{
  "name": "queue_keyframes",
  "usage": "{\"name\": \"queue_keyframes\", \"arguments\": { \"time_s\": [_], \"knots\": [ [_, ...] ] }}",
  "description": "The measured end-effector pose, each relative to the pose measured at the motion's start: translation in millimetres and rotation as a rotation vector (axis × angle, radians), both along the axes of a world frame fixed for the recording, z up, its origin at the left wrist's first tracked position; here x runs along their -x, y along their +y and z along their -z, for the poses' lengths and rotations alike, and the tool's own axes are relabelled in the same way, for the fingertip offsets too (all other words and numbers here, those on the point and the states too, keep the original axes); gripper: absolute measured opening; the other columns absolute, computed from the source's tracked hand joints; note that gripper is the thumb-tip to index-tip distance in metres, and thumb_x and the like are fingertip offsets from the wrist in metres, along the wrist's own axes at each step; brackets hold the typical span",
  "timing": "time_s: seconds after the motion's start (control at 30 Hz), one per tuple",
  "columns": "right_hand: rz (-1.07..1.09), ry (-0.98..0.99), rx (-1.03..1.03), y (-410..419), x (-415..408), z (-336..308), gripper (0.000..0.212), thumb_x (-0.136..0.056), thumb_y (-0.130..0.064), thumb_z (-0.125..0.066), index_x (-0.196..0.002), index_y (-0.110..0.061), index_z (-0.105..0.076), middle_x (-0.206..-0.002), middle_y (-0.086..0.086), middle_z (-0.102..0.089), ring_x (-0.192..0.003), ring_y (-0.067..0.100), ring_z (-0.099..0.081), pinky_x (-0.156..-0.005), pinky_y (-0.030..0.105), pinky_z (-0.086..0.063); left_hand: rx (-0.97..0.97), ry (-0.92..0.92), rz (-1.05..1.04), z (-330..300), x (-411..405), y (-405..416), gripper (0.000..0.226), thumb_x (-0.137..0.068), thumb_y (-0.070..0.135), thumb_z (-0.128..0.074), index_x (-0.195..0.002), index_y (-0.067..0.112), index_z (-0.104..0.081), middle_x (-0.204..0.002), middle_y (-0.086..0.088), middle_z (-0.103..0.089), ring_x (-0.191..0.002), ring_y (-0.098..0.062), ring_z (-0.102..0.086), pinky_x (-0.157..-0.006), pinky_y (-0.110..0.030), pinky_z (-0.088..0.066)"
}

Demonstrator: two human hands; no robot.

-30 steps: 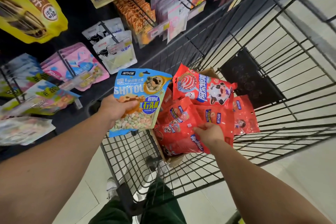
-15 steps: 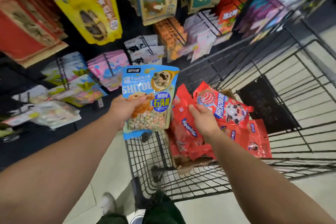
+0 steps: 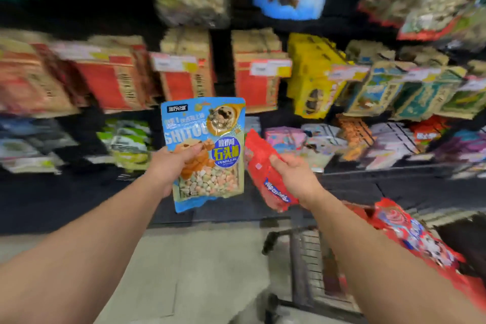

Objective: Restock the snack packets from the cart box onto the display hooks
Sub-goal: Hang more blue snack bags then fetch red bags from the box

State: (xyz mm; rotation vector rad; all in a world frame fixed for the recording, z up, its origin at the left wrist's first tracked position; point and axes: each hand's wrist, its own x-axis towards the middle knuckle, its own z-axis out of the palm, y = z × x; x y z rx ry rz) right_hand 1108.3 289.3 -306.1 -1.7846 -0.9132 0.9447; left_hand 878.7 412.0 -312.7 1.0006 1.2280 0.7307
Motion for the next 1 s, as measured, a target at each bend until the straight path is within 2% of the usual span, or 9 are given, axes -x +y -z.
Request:
{"name": "queue_keyframes", "arguments": {
  "time_s": [0.1, 0.23, 0.3, 0.4, 0.5, 0.6, 0.67, 0.9, 1.0],
  "knots": [
    [-0.15, -0.147, -0.015, 30.5, 104.4, -1.7, 0.028, -0.098, -0.028, -0.053, -0.078, -0.016, -0.069, -0.067, -0.009, -0.067, -0.058, 0.002, -0.054, -0.064, 0.027, -0.044, -0.004, -0.012, -0.111, -5.5, 118.8, -2.0, 0.053, -0.066, 0.038, -0.088, -0.11, 0.018, -0.069, -0.102, -0.003, -0.077, -0.091, -0.022, -0.074, -0.087, -0.043, -0.056],
    [-0.421, -0.511, -0.032, 66.0, 238.9, 9.1, 0.04, -0.097, -0.032, -0.053, -0.071, -0.004, -0.063, -0.069, 0.013, -0.064, -0.068, 0.024, -0.056, -0.064, 0.037, -0.034, -0.01, 0.02, -0.308, -12.9, 273.1, -18.9, 0.02, -0.084, 0.017, -0.076, -0.103, 0.012, -0.07, -0.075, 0.0, -0.078, -0.06, -0.011, -0.073, -0.058, -0.026, -0.056],
    [-0.5, -0.554, -0.056, 80.8, 298.3, 18.7, 0.037, -0.095, -0.033, -0.056, -0.066, -0.011, -0.065, -0.066, 0.006, -0.064, -0.071, 0.024, -0.061, -0.062, 0.036, -0.037, -0.001, 0.033, -0.419, -11.5, 338.5, -27.1, 0.013, -0.085, 0.012, -0.075, -0.097, 0.009, -0.07, -0.071, -0.002, -0.077, -0.052, -0.011, -0.07, -0.047, -0.022, -0.054],
    [-0.526, -0.509, -0.08, 101.6, 380.0, 19.5, 0.017, -0.09, -0.03, -0.064, -0.088, -0.02, -0.078, -0.086, -0.001, -0.075, -0.083, 0.018, -0.067, -0.07, 0.031, -0.045, 0.024, 0.039, -0.52, -6.0, 415.0, -40.6, 0.012, -0.087, 0.009, -0.072, -0.098, 0.007, -0.067, -0.064, 0.0, -0.074, -0.048, -0.01, -0.069, -0.042, -0.02, -0.051],
    [-0.533, -0.362, -0.072, 125.5, 445.5, 15.5, 0.011, -0.085, -0.023, -0.072, -0.092, -0.016, -0.077, -0.082, -0.004, -0.071, -0.08, 0.011, -0.064, -0.071, 0.024, -0.043, 0.063, 0.053, -0.621, 4.3, 469.7, -50.7, 0.024, -0.084, 0.015, -0.076, -0.103, 0.007, -0.065, -0.062, 0.001, -0.074, -0.05, -0.01, -0.069, -0.044, -0.02, -0.052],
    [-0.596, -0.242, -0.054, 150.5, 492.0, 23.4, 0.003, -0.084, -0.022, -0.073, -0.084, -0.019, -0.072, -0.072, -0.008, -0.064, -0.067, 0.006, -0.057, -0.059, 0.017, -0.038, 0.112, 0.09, -0.7, 18.5, 510.9, -49.8, 0.049, -0.073, 0.032, -0.085, -0.112, 0.01, -0.064, -0.09, -0.007, -0.077, -0.074, -0.02, -0.075, -0.059, -0.028, -0.056],
    [-0.638, -0.21, -0.032, 170.2, 513.4, 33.7, 0.007, -0.085, -0.023, -0.072, -0.079, -0.019, -0.072, -0.069, -0.01, -0.064, -0.061, 0.002, -0.054, -0.055, 0.011, -0.038, 0.115, 0.095, -0.725, 25.6, 532.3, -40.1, 0.038, -0.076, 0.031, -0.083, -0.106, 0.013, -0.067, -0.094, -0.01, -0.077, -0.079, -0.024, -0.075, -0.065, -0.032, -0.057],
    [-0.947, -0.387, 0.229, 259.7, 548.5, 62.8, 0.026, -0.091, -0.019, -0.063, -0.065, -0.024, -0.06, -0.067, -0.004, -0.061, -0.064, 0.01, -0.053, -0.06, 0.023, -0.041, 0.163, 0.097, -0.754, 47.8, 576.7, 31.1, 0.035, -0.075, 0.031, -0.084, -0.102, 0.013, -0.07, -0.09, -0.01, -0.078, -0.086, -0.03, -0.075, -0.088, -0.05, -0.058],
    [-1.02, -0.499, 0.301, 295.8, 558.2, 69.0, 0.022, -0.094, -0.019, -0.059, -0.072, -0.021, -0.062, -0.069, -0.006, -0.059, -0.065, 0.008, -0.053, -0.058, 0.022, -0.039, 0.172, 0.088, -0.749, 50.0, 587.7, 68.4, 0.037, -0.073, 0.029, -0.085, -0.102, 0.011, -0.071, -0.088, -0.01, -0.078, -0.08, -0.027, -0.076, -0.074, -0.039, -0.06]
  ]
}}
